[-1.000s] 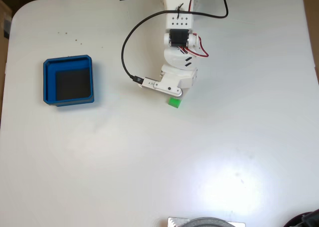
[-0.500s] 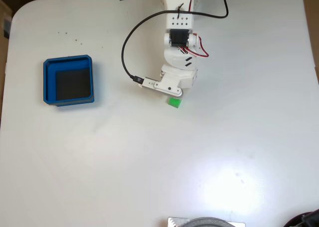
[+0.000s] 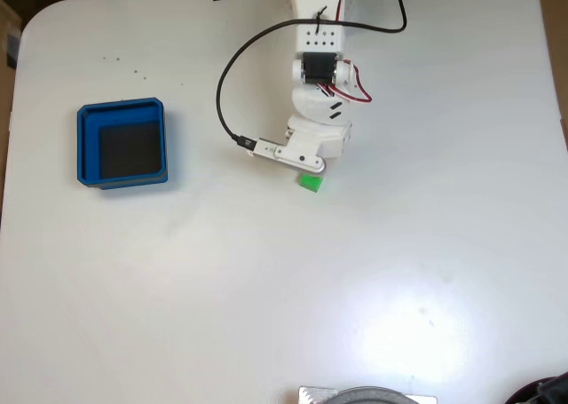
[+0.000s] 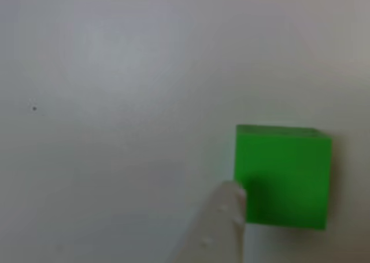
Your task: Pick up green cube and drop it in the blue box
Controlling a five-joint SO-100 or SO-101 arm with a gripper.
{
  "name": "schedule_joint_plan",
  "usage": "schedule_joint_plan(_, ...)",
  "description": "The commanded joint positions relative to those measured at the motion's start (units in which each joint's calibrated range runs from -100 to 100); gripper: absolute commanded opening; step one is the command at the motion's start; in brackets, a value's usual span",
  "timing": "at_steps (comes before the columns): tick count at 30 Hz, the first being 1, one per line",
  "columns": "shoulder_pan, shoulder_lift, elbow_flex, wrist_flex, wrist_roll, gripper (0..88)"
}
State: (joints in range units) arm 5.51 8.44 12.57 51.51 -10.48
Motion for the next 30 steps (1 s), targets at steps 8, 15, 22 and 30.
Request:
schedule_joint_plan(8,-0.3,2.1,-3.9,-0.5,0.0,30.4)
schedule_joint_plan(15,-2.0,2.1,-3.8,-0.5,-0.1,30.4)
schedule_joint_plan(22,-2.2,2.2,-3.9,-0.5,-0.1,30.2)
schedule_joint_plan(30,-2.2,4.1,-3.9,-1.0,0.1,30.2)
